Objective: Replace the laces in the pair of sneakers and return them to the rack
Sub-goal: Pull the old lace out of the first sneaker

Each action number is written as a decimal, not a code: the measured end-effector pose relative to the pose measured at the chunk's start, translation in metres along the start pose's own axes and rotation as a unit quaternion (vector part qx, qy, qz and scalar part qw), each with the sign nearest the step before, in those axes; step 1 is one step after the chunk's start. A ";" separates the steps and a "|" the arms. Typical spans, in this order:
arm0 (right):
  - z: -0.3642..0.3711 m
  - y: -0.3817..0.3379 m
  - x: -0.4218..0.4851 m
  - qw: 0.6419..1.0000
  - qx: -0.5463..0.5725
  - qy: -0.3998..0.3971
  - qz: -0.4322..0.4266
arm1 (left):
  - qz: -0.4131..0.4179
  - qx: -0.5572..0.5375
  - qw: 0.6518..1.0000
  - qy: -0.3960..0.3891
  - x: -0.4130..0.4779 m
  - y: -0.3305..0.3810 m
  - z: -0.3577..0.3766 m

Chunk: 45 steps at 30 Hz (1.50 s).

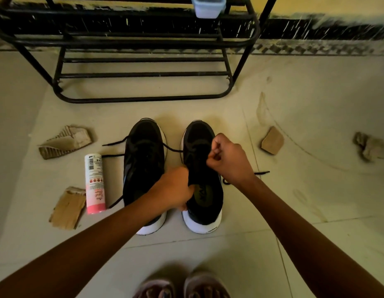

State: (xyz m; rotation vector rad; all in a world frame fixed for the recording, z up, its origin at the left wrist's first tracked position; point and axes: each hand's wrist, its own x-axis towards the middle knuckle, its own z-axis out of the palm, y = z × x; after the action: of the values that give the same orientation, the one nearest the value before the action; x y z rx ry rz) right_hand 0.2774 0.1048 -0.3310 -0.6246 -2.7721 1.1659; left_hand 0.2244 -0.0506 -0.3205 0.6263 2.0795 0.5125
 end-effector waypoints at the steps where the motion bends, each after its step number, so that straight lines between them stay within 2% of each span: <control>1: -0.001 0.000 0.000 1.000 0.014 0.004 0.008 | -0.003 0.001 1.000 -0.001 -0.001 0.000 0.001; 6: -0.008 -0.001 0.003 0.991 0.119 0.028 0.055 | -0.007 -0.022 1.000 -0.007 -0.001 0.002 0.000; 10: -0.015 -0.003 0.006 0.978 0.195 -0.014 0.077 | -0.041 0.008 0.999 -0.031 0.000 0.002 -0.001; 13: -0.018 -0.002 0.011 0.954 0.273 -0.043 0.120 | -0.044 -0.004 0.998 -0.035 -0.001 0.000 -0.003; 16: -0.025 0.001 0.013 0.930 0.313 -0.126 0.144 | -0.060 0.000 0.998 -0.035 -0.003 0.003 -0.003; 18: -0.033 0.000 0.013 0.957 0.217 -0.162 0.107 | -0.067 0.001 0.997 -0.039 -0.004 0.007 -0.001; 20: -0.040 0.000 0.015 0.990 0.043 -0.124 0.051 | -0.067 -0.002 0.997 -0.042 -0.004 0.010 -0.001; 21: -0.041 0.000 0.016 0.995 -0.050 -0.087 0.027 | -0.068 -0.004 0.997 -0.043 -0.003 0.010 -0.001; 24: -0.040 0.004 0.015 0.967 -0.253 0.015 -0.033 | -0.070 -0.010 0.997 -0.040 -0.003 0.012 -0.002; 26: -0.032 0.009 0.011 0.962 -0.258 0.085 -0.041 | -0.070 -0.021 0.997 -0.024 -0.004 0.013 -0.003; 27: -0.027 0.010 0.008 0.972 -0.204 0.117 -0.015 | -0.072 -0.033 0.997 -0.015 -0.003 0.012 -0.004; 28: -0.025 0.009 0.006 0.985 -0.099 0.135 0.042 | -0.073 -0.044 0.996 -0.008 -0.002 0.011 -0.005; 29: -0.023 0.007 0.006 0.983 0.051 0.128 0.121 | -0.074 -0.050 0.996 -0.006 -0.002 0.010 -0.006; 30: -0.022 0.004 0.006 0.951 0.211 0.104 0.201 | -0.074 -0.049 0.996 -0.005 -0.001 0.010 -0.007; 32: -0.021 -0.001 0.007 0.841 0.441 0.048 0.310 | -0.077 -0.044 0.996 -0.006 0.000 0.008 -0.007; 34: -0.023 -0.004 0.011 0.753 0.555 0.027 0.352 | -0.081 -0.063 0.995 -0.006 -0.001 0.008 -0.008; 35: -0.024 -0.004 0.014 0.723 0.589 0.028 0.359 | -0.082 -0.069 0.994 -0.007 -0.001 0.008 -0.009; 36: -0.028 -0.004 0.018 0.711 0.605 0.030 0.357 | -0.079 -0.068 0.995 -0.009 -0.001 0.008 -0.009; 37: -0.035 -0.003 0.020 0.727 0.599 0.024 0.335 | -0.076 -0.060 0.995 -0.013 -0.001 0.007 -0.009; 38: -0.045 -0.001 0.021 0.787 0.544 0.010 0.291 | -0.074 -0.051 0.996 -0.016 -0.001 0.007 -0.009; 39: -0.055 0.001 0.021 0.874 0.431 -0.014 0.226 | -0.072 -0.044 0.996 -0.019 -0.001 0.006 -0.009; 40: -0.066 0.003 0.021 0.949 0.271 -0.040 0.155 | -0.070 -0.041 0.996 -0.021 0.000 0.004 -0.009; 41: -0.075 0.007 0.021 0.988 0.109 -0.061 0.087 | -0.071 -0.045 0.996 -0.019 0.000 0.003 -0.008; 42: -0.081 0.010 0.020 0.997 -0.027 -0.061 0.044 | -0.069 -0.052 0.996 -0.011 -0.001 0.002 -0.007; 43: -0.085 0.016 0.022 0.992 -0.122 -0.026 0.018 | -0.066 -0.058 0.996 0.002 -0.001 0.003 -0.006; 45: -0.090 0.024 0.024 0.965 -0.234 0.116 -0.028 | -0.056 -0.053 0.997 0.032 -0.001 0.004 -0.004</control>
State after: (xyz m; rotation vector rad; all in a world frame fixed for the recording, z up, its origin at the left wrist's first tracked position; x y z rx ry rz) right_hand 0.2835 0.1896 -0.2866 -0.6596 -2.8368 0.3857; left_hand 0.2229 -0.0486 -0.3154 0.4348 2.1176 0.5815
